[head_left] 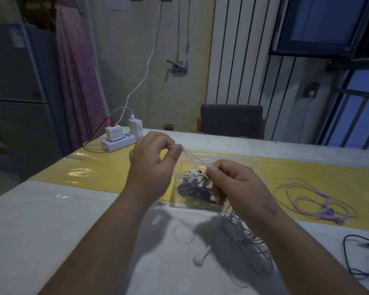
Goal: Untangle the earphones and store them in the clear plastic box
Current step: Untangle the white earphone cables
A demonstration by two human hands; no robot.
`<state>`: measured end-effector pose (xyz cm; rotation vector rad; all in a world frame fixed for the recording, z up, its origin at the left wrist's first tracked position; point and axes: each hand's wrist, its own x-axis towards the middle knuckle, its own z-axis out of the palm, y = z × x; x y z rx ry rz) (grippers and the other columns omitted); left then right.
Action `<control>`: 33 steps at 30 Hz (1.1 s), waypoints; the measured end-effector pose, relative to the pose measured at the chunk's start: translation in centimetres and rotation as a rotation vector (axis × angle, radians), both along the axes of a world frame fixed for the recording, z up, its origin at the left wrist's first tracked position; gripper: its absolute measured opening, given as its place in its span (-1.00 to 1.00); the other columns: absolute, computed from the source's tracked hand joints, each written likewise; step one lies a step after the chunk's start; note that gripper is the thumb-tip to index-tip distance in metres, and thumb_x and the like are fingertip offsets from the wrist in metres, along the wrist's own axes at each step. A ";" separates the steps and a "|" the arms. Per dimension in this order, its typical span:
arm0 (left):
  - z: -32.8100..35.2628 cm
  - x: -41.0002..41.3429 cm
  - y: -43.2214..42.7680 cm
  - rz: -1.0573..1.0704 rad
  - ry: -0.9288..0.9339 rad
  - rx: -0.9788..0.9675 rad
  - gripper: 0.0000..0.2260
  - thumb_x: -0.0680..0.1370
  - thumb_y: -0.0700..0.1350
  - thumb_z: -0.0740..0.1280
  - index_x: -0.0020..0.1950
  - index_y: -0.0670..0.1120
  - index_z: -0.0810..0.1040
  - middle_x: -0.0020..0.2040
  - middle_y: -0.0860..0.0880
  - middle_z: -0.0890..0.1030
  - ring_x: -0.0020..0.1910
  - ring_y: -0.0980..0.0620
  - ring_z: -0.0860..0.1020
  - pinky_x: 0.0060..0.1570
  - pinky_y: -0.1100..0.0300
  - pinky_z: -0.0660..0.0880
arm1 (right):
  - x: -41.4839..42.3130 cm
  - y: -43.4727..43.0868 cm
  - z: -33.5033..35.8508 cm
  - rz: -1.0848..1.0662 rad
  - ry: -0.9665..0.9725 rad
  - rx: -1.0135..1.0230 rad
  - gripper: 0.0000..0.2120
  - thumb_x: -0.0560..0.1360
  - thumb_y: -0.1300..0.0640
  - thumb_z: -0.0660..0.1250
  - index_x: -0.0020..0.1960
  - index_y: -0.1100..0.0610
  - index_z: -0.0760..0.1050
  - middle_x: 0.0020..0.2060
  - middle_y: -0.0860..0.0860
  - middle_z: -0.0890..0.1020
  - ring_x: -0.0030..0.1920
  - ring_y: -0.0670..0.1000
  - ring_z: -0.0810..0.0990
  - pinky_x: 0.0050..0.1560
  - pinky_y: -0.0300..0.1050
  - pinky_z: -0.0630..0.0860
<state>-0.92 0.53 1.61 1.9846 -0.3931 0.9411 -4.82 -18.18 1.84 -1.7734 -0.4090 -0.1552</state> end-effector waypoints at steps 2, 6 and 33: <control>-0.1 0.4 0.5 0.105 -0.006 -0.062 -0.73 0.50 0.15 0.21 -0.19 -0.01 0.53 -0.14 0.05 0.54 -0.04 -0.09 0.50 0.05 -0.19 0.42 | 0.2 -0.3 0.1 -0.028 -0.034 -0.013 -0.75 0.59 0.15 0.27 -0.25 0.08 0.57 -0.55 0.00 0.48 -0.48 -0.07 0.42 -0.29 -0.18 0.40; 0.1 0.1 0.8 0.391 -0.058 -0.079 -0.68 0.49 0.13 0.20 -0.20 -0.08 0.56 -0.15 0.03 0.51 -0.04 -0.16 0.50 -0.04 0.03 0.34 | 0.2 -0.4 0.3 -0.031 -0.046 0.086 -0.78 0.56 0.16 0.31 -0.23 0.09 0.62 -0.54 0.01 0.46 -0.47 -0.02 0.41 -0.28 -0.06 0.42; 0.3 -1.4 -0.8 -0.467 0.398 -0.059 -0.88 0.38 -0.15 0.44 -0.30 -0.12 0.53 -0.43 0.09 0.49 -0.40 0.13 0.44 -0.32 0.28 0.38 | 0.2 -0.9 0.2 0.136 0.204 0.146 -0.84 0.55 0.17 0.31 -0.18 0.16 0.58 -0.46 0.06 0.51 -0.54 -0.03 0.35 -0.53 -0.23 0.28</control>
